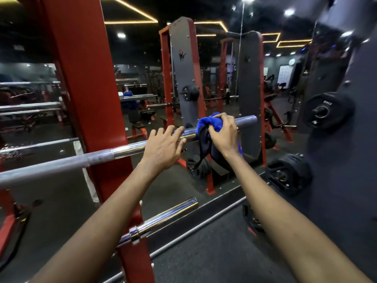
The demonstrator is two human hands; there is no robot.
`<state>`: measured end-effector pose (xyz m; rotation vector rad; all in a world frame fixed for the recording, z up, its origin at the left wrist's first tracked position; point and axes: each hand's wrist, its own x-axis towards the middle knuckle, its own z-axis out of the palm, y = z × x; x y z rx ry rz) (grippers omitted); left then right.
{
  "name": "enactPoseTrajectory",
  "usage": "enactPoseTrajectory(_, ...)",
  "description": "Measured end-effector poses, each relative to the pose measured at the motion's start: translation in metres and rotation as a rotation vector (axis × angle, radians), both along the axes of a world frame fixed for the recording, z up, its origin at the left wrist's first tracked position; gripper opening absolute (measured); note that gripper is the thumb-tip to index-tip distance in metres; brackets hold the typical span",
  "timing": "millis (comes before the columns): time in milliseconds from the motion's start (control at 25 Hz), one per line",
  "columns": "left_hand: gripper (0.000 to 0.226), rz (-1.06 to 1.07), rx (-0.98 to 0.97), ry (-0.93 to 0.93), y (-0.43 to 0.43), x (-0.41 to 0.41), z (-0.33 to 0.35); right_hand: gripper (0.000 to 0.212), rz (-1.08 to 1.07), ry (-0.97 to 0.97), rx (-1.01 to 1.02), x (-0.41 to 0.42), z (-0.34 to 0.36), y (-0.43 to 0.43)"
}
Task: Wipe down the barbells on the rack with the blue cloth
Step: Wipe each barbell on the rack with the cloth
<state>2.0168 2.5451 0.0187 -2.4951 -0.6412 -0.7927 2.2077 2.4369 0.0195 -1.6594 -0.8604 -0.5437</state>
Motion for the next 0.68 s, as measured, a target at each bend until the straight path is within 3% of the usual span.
enactPoseTrajectory(280,0.041,0.037,-0.178,-0.047,-0.012,0.010,0.008,0.022,0.056,-0.039,0.031,0.023,-0.008,0.010)
enactPoseTrajectory(400,0.040,0.083,-0.127,-0.018,-0.017,0.029,0.019,0.023,0.099,-0.082,0.043,0.037,-0.010,0.010)
enactPoseTrajectory(520,0.046,0.044,-0.106,-0.033,-0.020,0.060,0.035,0.026,0.103,-0.071,0.195,0.064,-0.001,0.000)
enactPoseTrajectory(680,0.033,-0.090,-0.198,0.008,-0.024,0.114,0.053,0.045,0.032,-0.027,0.388,0.130,0.036,-0.021)
